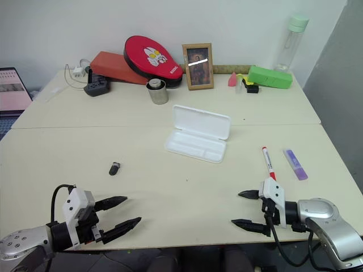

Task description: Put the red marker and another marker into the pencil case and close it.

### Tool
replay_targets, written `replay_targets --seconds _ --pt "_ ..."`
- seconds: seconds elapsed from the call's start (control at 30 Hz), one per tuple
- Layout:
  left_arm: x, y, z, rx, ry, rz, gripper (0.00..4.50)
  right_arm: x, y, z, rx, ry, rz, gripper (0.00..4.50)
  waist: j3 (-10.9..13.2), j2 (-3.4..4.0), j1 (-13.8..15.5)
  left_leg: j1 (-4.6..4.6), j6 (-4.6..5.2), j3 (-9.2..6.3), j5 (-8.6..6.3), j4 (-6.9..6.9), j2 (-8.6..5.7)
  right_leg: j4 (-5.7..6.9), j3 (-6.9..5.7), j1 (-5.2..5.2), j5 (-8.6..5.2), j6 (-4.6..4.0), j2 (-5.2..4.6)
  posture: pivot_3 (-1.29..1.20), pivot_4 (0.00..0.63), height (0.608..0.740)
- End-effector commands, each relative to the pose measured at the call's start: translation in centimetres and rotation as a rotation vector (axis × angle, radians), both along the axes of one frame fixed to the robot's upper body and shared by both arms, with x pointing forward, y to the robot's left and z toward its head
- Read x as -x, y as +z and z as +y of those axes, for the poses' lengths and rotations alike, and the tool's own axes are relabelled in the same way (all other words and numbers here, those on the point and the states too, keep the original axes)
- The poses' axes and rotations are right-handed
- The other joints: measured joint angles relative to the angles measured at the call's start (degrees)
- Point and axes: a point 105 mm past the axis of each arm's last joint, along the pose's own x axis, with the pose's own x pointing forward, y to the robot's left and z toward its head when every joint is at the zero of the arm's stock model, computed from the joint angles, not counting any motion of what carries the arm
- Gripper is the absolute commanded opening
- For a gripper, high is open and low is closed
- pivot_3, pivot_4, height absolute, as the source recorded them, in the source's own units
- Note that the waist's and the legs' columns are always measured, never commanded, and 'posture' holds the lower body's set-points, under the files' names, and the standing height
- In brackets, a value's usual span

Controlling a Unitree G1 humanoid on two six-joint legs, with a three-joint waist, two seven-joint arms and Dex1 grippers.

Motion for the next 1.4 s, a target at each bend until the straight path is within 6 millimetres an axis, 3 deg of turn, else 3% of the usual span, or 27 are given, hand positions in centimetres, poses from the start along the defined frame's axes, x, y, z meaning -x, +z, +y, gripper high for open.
replay_targets --seconds 0.03,0.43,0.67,0.8,1.0,1.1,1.27,1.4 --pt "0.2 0.7 -0.5 -0.004 -0.027 -0.018 4.50 0.6 0.7 0.4 -0.003 0.038 -0.010 4.46 0.00 0.00 0.00 0.00 0.00 0.00 0.00 0.00 0.00 0.00 0.00 0.00 0.00 0.00 0.00 0.00 0.150 0.740" --pt "0.3 0.3 -0.8 0.000 -0.041 -0.001 4.50 0.8 0.6 0.3 0.000 0.038 -0.006 4.46 0.00 0.00 -0.02 0.00 0.00 0.00 0.00 0.00 0.00 0.00 0.00 0.00 0.00 -0.01 0.00 0.00 0.150 0.740" --pt "-0.5 0.9 -1.2 0.015 -0.048 -0.035 4.50 0.5 1.8 1.3 -0.013 0.061 -0.021 4.46 0.00 0.00 -0.02 0.00 0.00 -0.01 0.00 0.00 0.00 0.00 -0.01 0.00 0.00 -0.01 0.00 0.00 0.150 0.740" --pt "-2.9 3.5 -2.5 0.112 -0.027 -0.156 4.50 -2.4 4.4 3.3 -0.034 0.004 -0.113 4.46 0.00 0.00 -0.08 0.04 0.00 -0.04 0.00 0.01 0.03 0.02 -0.03 0.00 0.01 0.00 0.00 0.00 0.150 0.740" --pt "-5.4 6.0 -3.0 0.234 0.032 -0.266 4.50 -6.5 5.0 5.1 0.022 -0.105 -0.162 4.46 -0.04 -0.06 -0.08 -0.04 -0.01 -0.05 0.00 0.03 -0.01 0.03 -0.05 0.00 0.10 -0.16 0.04 0.00 0.150 0.740" --pt "-6.5 7.3 -3.4 0.285 0.042 -0.322 4.50 -9.1 5.9 8.1 0.009 -0.124 -0.193 4.46 -0.03 -0.05 -0.44 -0.04 -0.01 -0.05 0.00 0.00 -0.01 0.06 -0.01 -0.06 0.11 -0.17 0.03 0.00 0.150 0.740" --pt "-7.1 8.0 -4.5 0.300 0.009 -0.345 4.50 -11.5 5.4 10.5 0.059 -0.130 -0.195 4.46 -0.03 -0.05 -0.35 -0.05 -0.02 -0.05 0.01 0.02 0.00 0.11 -0.03 -0.11 0.11 -0.18 0.07 0.00 0.150 0.740" --pt "-7.0 8.2 -4.9 0.304 0.004 -0.353 4.50 -12.3 4.3 10.2 0.131 -0.115 -0.171 4.46 -0.03 -0.05 -0.09 -0.16 -0.02 -0.07 0.01 0.05 -0.07 0.06 -0.07 -0.13 0.12 -0.18 -0.01 0.00 0.150 0.740"
